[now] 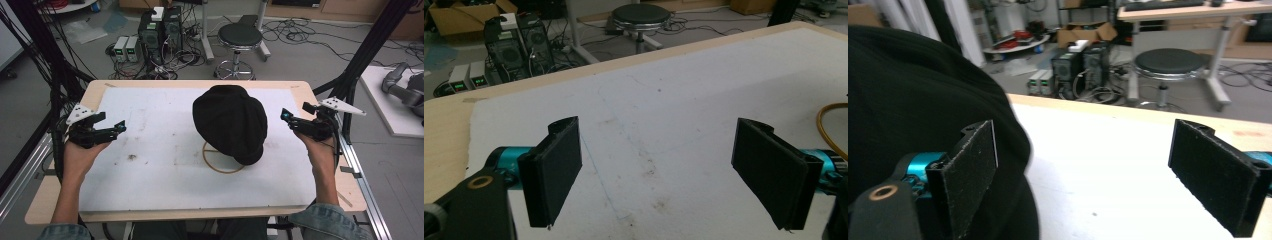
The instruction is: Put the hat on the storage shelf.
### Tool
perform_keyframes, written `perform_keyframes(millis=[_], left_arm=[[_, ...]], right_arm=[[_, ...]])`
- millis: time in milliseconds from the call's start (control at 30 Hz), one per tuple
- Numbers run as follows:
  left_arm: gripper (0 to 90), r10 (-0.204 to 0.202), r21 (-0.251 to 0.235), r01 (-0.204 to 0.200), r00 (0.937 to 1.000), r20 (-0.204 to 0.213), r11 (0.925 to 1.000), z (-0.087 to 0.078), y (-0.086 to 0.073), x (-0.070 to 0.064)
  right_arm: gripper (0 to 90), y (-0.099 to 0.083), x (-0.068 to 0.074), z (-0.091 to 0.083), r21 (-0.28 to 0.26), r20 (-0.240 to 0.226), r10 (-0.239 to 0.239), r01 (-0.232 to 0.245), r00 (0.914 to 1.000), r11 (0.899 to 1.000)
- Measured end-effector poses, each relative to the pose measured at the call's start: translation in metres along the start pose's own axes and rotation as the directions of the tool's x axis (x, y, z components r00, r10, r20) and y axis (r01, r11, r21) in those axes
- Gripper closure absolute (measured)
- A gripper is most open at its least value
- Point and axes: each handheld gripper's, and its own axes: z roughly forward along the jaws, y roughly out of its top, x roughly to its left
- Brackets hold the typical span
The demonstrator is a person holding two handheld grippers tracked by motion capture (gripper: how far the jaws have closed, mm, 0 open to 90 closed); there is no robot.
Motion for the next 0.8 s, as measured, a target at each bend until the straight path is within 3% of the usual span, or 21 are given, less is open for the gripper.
perform_keyframes(millis=[100, 333, 567, 800], left_arm=[[20.2, -0.007, -0.009, 0.007, 1.0000, -0.005, 0.9999, -0.003, -0.001, 0.002], [19.1, -0.022, 0.002, 0.022, 0.9996, -0.017, 0.9998, -0.002, -0.007, 0.007], [19.1, -0.027, 0.010, 0.027, 0.9993, -0.025, 0.9996, 0.000, -0.008, 0.008], [19.0, -0.026, 0.008, 0.026, 0.9993, -0.027, 0.9996, 0.001, -0.008, 0.008]], right_arm=[[12.1, -0.008, -0.004, 0.000, 0.010, 0.025, 0.019, -0.019, 0.9995, 1.000], [12.0, -0.027, -0.008, 0.002, 0.044, 0.072, 0.010, -0.014, 0.9973, 0.999], [12.1, -0.047, -0.011, 0.005, 0.076, 0.072, 0.032, -0.037, 0.9969, 0.996], [12.1, -0.051, -0.011, 0.004, 0.079, 0.079, 0.033, -0.039, 0.9964, 0.996]])
